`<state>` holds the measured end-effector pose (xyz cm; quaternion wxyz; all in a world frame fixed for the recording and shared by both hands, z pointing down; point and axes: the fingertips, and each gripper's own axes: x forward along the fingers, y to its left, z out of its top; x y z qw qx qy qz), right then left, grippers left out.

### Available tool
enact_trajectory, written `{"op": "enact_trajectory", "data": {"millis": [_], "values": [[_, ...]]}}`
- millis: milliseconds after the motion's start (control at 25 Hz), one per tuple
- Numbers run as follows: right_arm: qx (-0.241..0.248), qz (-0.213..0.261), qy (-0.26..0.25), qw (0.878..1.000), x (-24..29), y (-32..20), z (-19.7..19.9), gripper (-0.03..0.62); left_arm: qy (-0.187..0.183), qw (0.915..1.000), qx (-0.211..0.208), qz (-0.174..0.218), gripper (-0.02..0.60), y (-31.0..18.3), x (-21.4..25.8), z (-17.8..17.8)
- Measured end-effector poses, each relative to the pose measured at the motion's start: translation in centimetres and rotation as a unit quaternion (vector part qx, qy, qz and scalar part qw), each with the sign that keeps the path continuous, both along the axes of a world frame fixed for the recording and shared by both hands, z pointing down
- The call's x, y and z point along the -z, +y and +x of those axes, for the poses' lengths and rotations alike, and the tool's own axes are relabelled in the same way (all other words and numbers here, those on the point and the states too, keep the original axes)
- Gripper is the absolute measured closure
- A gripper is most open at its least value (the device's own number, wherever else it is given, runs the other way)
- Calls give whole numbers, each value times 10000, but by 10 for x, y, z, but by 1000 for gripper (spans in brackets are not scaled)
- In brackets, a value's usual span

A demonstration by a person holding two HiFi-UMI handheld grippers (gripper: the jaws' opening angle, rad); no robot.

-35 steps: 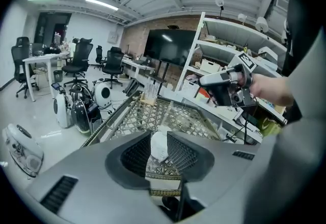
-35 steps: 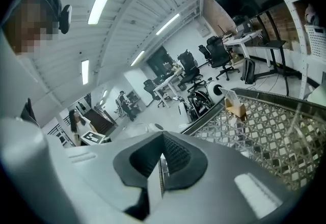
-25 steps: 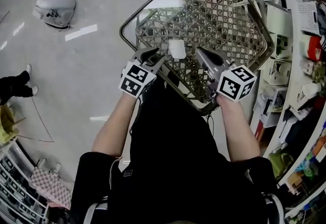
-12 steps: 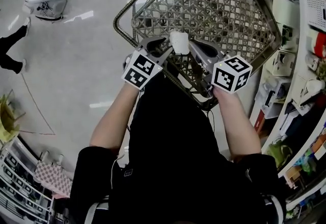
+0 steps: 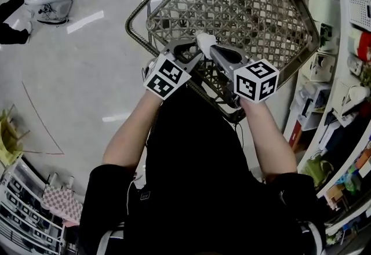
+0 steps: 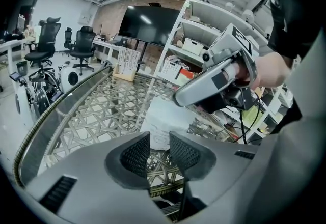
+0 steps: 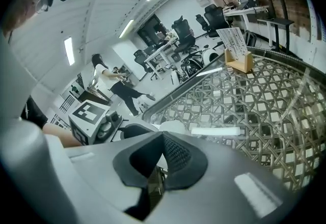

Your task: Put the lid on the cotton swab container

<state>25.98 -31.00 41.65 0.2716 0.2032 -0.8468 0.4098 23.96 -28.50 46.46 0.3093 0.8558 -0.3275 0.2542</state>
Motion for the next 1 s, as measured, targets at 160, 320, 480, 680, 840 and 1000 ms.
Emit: {"op": "enact_trajectory", "data": {"millis": [160,320,480,680,840,1000], "values": [[127,32,160,9998,-6,4,-2,586,41,10000,-36,-2,463,2,-1,4],[300,176,350,9988,-8,8,-5,586,39,9999,-101,12,463,5,-1,6],[384,130,477,9980,-11,7,-3,586,74,9999,-109,44,463,7,1,10],[664,205,685,9952,-14,7,-3,586,9,9999,92,87,463,8,5,-1],[922,316,909,9911,-16,8,-4,586,37,9995,294,89,463,13,10,-10],[1169,477,1118,9857,-17,8,-7,586,108,9986,504,132,463,17,15,-19]]}}
